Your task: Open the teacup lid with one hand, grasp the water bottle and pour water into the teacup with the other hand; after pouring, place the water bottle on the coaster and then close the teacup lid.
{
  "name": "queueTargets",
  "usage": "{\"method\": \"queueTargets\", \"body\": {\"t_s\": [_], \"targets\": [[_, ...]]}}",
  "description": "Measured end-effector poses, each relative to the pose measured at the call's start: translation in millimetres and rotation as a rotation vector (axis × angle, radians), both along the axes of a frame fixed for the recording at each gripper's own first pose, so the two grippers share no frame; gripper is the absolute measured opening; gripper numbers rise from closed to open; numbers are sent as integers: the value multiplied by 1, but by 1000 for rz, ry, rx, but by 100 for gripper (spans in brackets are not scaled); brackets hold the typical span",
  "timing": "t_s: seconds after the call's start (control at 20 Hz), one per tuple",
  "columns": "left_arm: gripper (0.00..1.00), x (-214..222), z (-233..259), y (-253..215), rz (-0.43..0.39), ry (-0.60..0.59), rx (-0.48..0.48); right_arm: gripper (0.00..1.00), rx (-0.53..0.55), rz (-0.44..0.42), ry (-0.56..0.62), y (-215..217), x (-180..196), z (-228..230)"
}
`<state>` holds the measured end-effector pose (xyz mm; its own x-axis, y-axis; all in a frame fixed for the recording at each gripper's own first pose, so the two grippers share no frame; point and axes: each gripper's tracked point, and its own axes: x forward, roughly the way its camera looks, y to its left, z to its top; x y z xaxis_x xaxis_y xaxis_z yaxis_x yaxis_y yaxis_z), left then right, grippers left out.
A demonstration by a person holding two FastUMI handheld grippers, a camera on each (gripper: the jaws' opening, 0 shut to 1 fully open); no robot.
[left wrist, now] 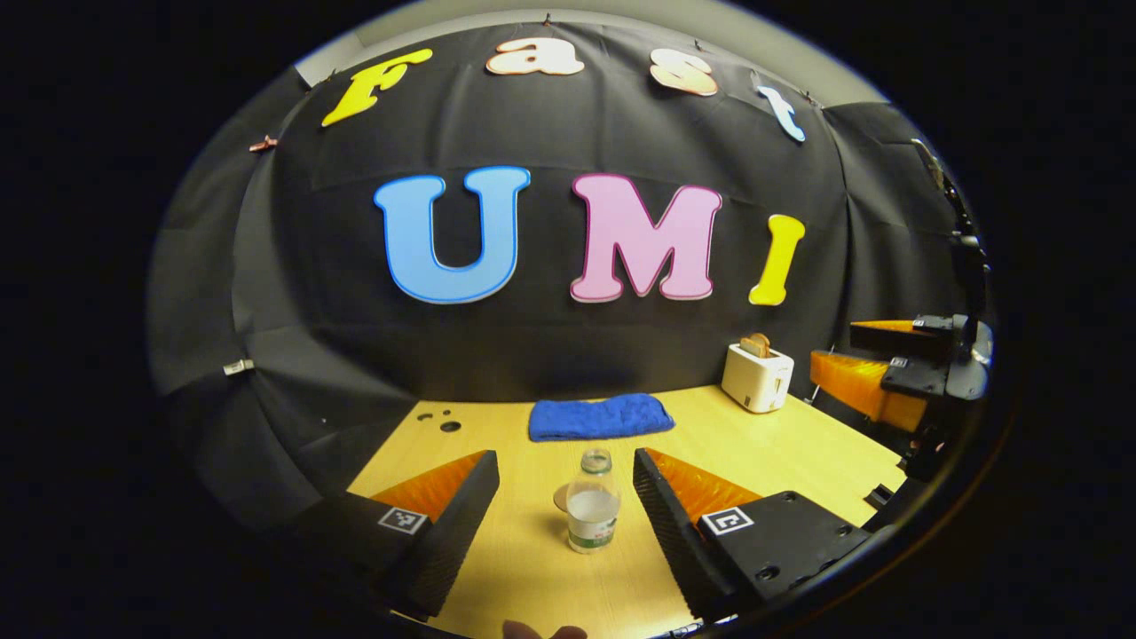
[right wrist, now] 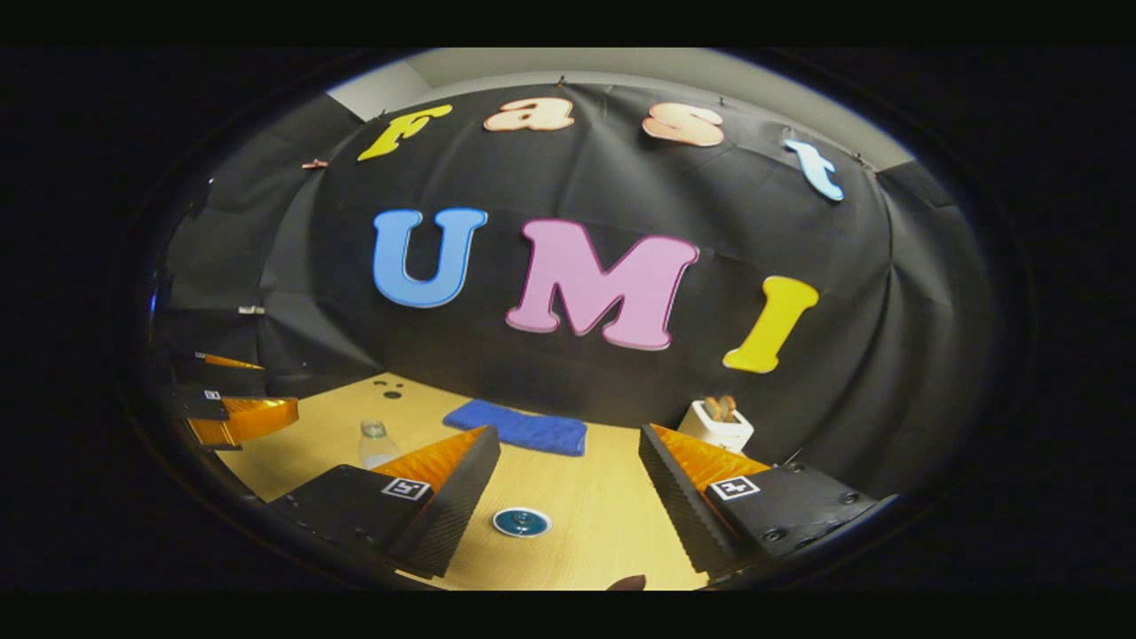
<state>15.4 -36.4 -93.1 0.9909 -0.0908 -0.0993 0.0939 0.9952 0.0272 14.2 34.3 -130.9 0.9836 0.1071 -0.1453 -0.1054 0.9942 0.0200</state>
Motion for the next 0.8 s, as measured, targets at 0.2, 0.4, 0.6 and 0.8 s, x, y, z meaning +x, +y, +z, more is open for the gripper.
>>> {"method": "queueTargets", "body": {"t_s": [0.2,0.4,0.6,0.8], "targets": [[96,17,-40,-3,2,28,29,97,23,53,83,17,18,-71],[96,33,-71,-10,2,43,17,91,96,73,175,32,34,-139],[96,46,-94,-15,11,54,8,82,109,92,224,43,49,-183],[96,50,-109,-16,14,70,-3,81,120,103,243,51,59,-200]]}}
